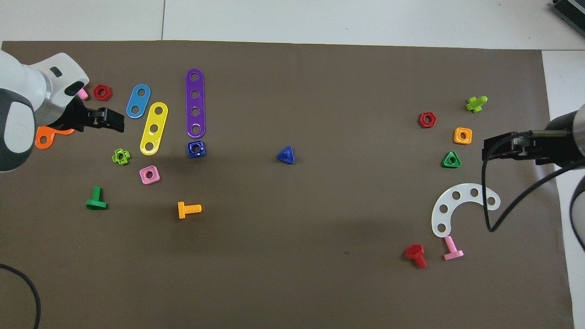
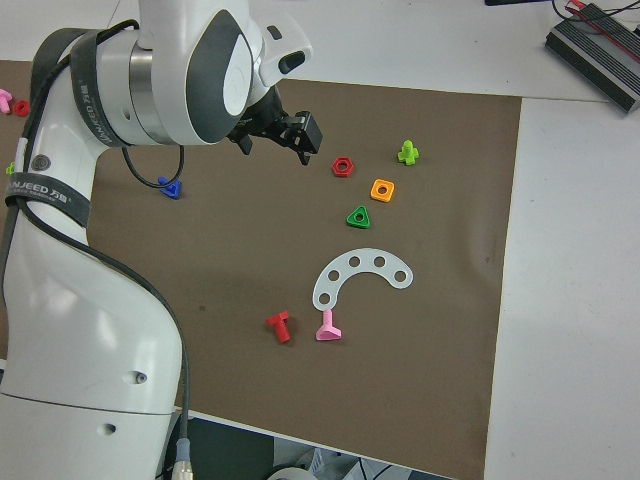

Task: Unscrew and place screws in storage area
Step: 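Move the right gripper over the blue triangular piece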

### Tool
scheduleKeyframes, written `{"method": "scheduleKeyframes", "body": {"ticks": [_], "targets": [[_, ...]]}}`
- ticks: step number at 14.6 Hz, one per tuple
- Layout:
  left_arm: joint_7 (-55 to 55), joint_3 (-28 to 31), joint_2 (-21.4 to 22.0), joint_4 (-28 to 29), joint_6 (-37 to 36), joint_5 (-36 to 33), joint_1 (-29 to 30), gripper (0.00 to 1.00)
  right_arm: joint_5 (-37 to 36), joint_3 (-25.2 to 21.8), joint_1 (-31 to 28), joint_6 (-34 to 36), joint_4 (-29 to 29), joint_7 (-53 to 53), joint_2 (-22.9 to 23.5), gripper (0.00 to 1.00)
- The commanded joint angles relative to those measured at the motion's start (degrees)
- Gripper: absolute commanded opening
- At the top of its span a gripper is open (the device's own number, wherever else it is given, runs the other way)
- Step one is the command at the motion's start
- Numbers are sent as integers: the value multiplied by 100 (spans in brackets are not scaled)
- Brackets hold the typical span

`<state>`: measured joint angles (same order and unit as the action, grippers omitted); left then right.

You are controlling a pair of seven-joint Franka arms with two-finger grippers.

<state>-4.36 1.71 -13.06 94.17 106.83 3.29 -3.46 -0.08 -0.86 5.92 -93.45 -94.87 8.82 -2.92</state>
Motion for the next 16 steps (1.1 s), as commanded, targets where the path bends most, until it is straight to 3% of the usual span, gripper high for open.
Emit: {"method": "scheduleKeyframes", "body": {"ticks": [1,6,10,12,14,16], "targets": [[-4,-30,40,-574,-802,23,12,100,140,42,434,-856,-488,206,106,100],[22,-30,461,-601,-1304,-162,-32,100,34,50,1814,-2227,291,2314,1888,100],[23,-83,795,-549,-1577,-477,-67,100,26,50,2422,-3028,591,2817,2952,100],[31,-92,901,-470,-1595,-478,-76,100,-88,50,2817,-3161,1240,3238,3725,100],[-4,-92,989,-320,-1577,-478,-67,100,-185,59,2775,-3231,1260,3214,3808,96],[-30,-92,1016,-285,-1525,-478,-50,100,-212,59,2871,-3328,1042,3196,3816,82]]}}
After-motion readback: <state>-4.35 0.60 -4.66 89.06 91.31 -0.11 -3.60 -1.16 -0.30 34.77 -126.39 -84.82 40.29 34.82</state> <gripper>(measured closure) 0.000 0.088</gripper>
